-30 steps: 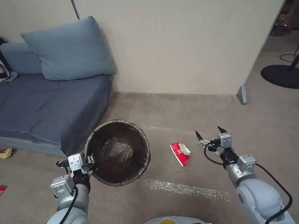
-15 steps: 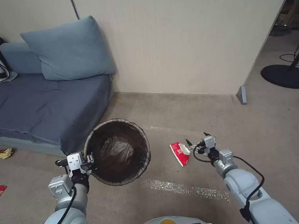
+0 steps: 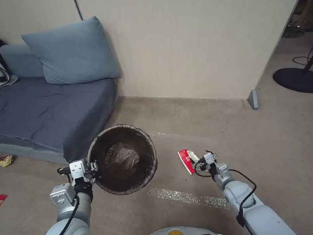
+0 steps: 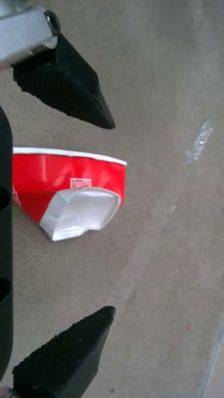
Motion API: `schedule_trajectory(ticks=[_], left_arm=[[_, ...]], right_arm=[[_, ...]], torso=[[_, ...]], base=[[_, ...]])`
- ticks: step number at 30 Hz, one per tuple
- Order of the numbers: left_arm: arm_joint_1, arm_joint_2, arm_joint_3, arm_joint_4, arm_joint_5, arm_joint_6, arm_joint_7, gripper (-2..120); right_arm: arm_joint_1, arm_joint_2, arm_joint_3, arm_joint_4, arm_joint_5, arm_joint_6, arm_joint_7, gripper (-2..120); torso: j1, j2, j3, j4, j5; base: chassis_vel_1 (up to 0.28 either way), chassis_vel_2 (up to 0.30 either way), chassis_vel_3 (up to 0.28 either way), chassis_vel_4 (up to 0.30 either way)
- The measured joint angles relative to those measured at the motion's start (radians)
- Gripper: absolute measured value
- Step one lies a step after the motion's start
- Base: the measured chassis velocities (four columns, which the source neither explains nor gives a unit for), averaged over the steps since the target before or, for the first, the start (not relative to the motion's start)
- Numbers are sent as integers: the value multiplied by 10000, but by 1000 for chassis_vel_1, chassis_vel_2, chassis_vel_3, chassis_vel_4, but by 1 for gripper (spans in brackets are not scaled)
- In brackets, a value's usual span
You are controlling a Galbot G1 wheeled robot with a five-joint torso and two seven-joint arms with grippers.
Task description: Pick up the trash bin, then pick up the garbage from the floor and place it into the trash bin.
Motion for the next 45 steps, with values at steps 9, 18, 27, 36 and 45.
schedule_trajectory(ticks=[9,18,27,36,45], left_arm=[[78,-11,-77,-49,14,-14,6,0],[133,-56,-107,-53,35,-25,7,0],[198,-110,-146,-57,117,-53,9,0],[199,-111,-137,-13,223,-97,52,0],[189,-125,-82,58,256,-140,74,0]], right_arm=[[982,359,-434,-1483,-336,257,43,100],[1943,835,-702,-2868,-581,482,96,100],[2393,1069,-724,-3996,-742,716,99,100],[2603,1188,-587,-4559,-598,695,124,100],[2835,1237,-459,-4920,-490,637,97,96]], torso=[[0,0,-1,0,-1],[0,0,0,0,-2],[0,0,0,-1,-2],[0,0,0,0,-1],[0,0,0,0,0]], base=[[0,0,0,0],[0,0,0,0],[0,0,0,0],[0,0,0,0],[0,0,0,0]])
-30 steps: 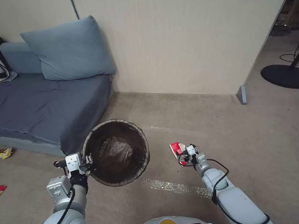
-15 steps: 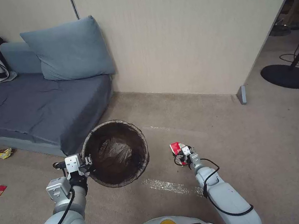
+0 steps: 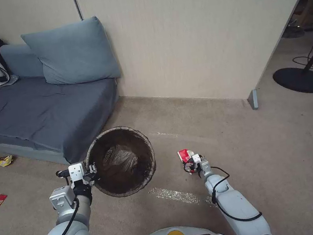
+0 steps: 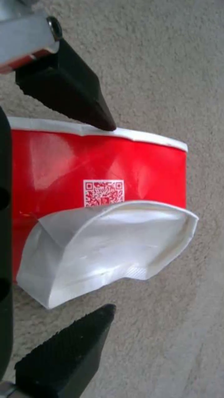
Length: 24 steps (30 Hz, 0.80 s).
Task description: Pick up the trash bin, then pick up the garbage from the floor and place it into the trash bin.
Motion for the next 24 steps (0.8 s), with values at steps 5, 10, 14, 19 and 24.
schedule_trajectory(ticks=[5,10,14,19,24], left_arm=[[-13,0,9,23,0,-4,15,0],[-29,5,17,52,-4,-8,29,0],[-45,12,24,68,-10,-9,33,0],[-57,41,24,70,-25,-9,34,0],[-79,57,26,101,-34,-14,39,0]], right_arm=[[72,21,31,-151,4,-6,-13,79],[111,55,84,-269,1,3,-33,58],[120,60,117,-320,1,15,-37,45],[120,46,130,-318,3,31,-30,27],[112,29,134,-290,3,41,23,9]], torso=[[0,0,0,0,0],[0,0,0,0,0],[0,0,0,-1,-1],[0,0,0,-1,-2],[0,0,0,-1,-1]], base=[[0,0,0,0],[0,0,0,0],[0,0,0,0],[0,0,0,0],[0,0,0,0]])
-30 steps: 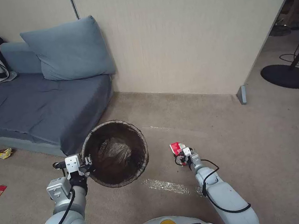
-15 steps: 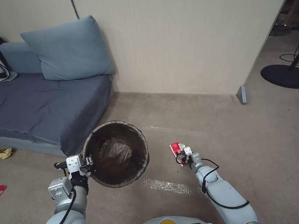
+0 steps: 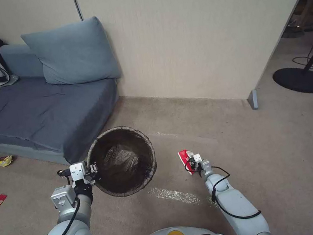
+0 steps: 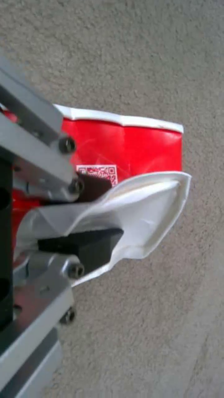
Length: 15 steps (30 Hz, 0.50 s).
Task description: Pick up the trash bin, then pick up the garbage from the floor and place it into the trash bin.
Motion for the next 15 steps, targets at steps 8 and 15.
schedule_trajectory(ticks=[8,15], left_arm=[[-13,6,28,25,-2,-1,45,0],[23,-5,41,6,9,0,71,0]], right_arm=[[-78,-51,0,147,-12,44,74,0],[-287,-136,37,730,-85,114,176,0]], torso=[[0,0,0,2,3],[0,-1,1,1,4]], base=[[0,0,0,0],[0,0,0,0]])
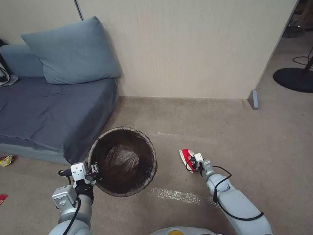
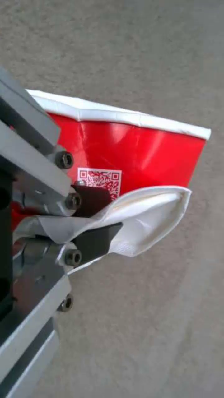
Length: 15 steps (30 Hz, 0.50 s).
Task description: Pick up the trash bin, then pick up the garbage from the floor and place it into the trash bin.
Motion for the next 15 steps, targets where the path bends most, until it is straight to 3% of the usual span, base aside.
schedule_trajectory(ticks=[3,7,8,12,15], left_arm=[[19,1,0,-31,1,2,2,0],[32,21,0,-92,0,12,5,0],[32,21,0,-92,0,12,5,0],[18,25,6,-100,0,17,5,0],[17,20,14,-100,1,18,4,0]], right_arm=[[-149,-83,12,517,0,6,28,0],[-824,-761,-132,2751,451,-301,103,0],[-824,-761,-132,2751,451,-301,103,0],[-1620,-1685,-158,4766,1190,-819,139,0],[-1897,-1946,-76,5356,1408,-953,143,0]], torso=[[0,0,0,-1,0],[0,0,0,-1,1],[0,0,0,-1,1],[0,0,-1,-2,-2],[0,0,-1,-1,0]], base=[[0,0,0,0],[0,0,0,0],[0,0,0,0],[0,0,0,0],[0,0,0,0]])
